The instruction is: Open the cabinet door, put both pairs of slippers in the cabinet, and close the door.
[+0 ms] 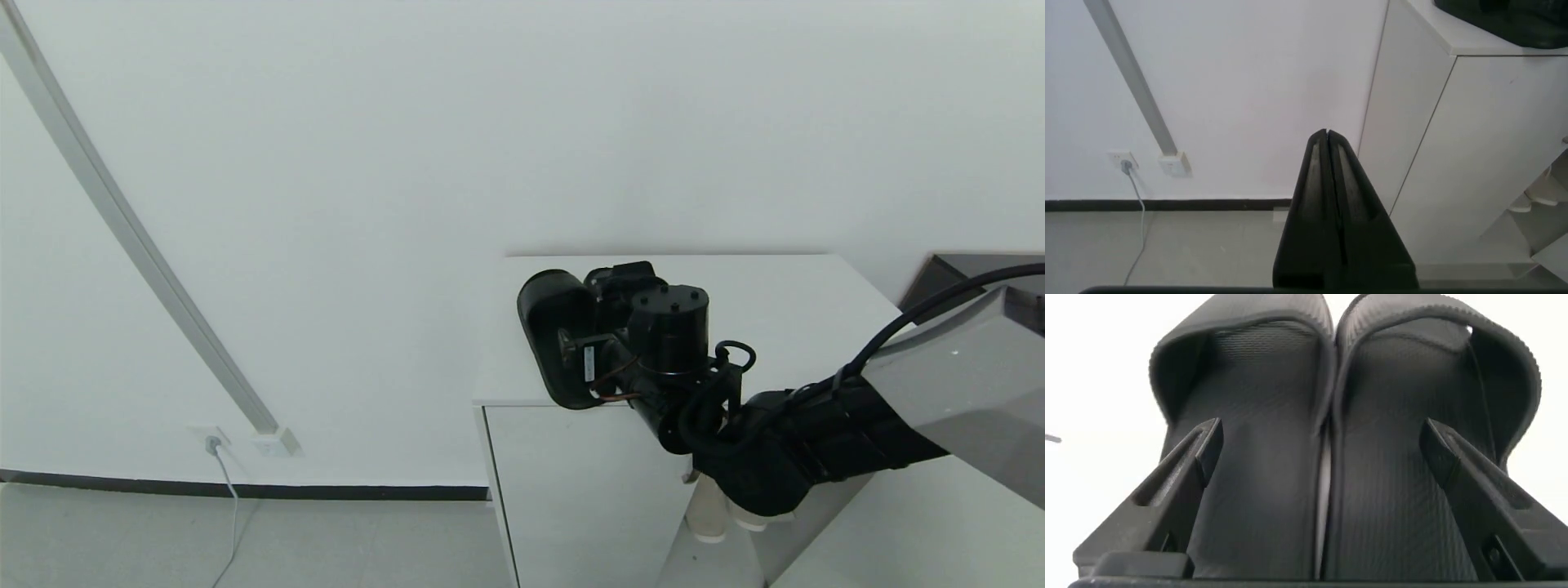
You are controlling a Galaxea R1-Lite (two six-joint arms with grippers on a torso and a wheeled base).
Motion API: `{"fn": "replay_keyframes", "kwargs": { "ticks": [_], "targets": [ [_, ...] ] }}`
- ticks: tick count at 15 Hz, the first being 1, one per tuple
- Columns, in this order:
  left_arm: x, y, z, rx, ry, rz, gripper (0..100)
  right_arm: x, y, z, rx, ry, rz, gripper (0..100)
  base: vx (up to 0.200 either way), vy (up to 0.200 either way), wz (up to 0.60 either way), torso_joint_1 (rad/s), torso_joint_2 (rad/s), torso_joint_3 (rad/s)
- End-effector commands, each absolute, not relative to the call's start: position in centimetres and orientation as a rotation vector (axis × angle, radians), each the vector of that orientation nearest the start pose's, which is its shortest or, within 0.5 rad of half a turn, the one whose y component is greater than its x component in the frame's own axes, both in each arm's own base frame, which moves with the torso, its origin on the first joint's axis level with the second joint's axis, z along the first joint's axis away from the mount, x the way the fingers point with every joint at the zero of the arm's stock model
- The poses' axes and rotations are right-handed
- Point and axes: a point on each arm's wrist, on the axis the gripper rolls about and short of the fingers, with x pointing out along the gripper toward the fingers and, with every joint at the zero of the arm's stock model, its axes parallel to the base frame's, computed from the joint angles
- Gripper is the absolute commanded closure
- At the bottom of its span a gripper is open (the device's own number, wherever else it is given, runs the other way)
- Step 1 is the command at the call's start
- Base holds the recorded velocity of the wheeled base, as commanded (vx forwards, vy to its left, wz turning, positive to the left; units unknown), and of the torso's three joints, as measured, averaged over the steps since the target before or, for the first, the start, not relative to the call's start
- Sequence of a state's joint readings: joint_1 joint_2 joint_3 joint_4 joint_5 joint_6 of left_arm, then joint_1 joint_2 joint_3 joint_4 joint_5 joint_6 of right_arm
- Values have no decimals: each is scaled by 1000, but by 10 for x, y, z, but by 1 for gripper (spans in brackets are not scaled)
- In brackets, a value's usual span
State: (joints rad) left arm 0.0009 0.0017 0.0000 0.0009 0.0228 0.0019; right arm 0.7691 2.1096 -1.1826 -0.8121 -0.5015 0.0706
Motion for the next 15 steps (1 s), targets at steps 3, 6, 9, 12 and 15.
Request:
{"fn": "replay_keyframes", "kwargs": {
  "ticks": [3,6,9,12,15],
  "targets": [
    [-23,0,76,2,2,25,100,324,285,149,-3,96,241,0,0,0,0,0,0,0],
    [-23,0,76,2,2,25,100,333,289,153,10,69,236,0,0,0,0,0,0,0],
    [-23,1,75,2,3,26,100,340,291,156,-10,65,229,0,0,0,0,0,0,0],
    [-23,1,75,2,3,26,100,353,293,155,-16,61,214,0,0,0,0,0,0,0],
    [-23,1,75,2,3,25,100,362,294,156,-22,70,208,0,0,0,0,0,0,0]
  ]
}}
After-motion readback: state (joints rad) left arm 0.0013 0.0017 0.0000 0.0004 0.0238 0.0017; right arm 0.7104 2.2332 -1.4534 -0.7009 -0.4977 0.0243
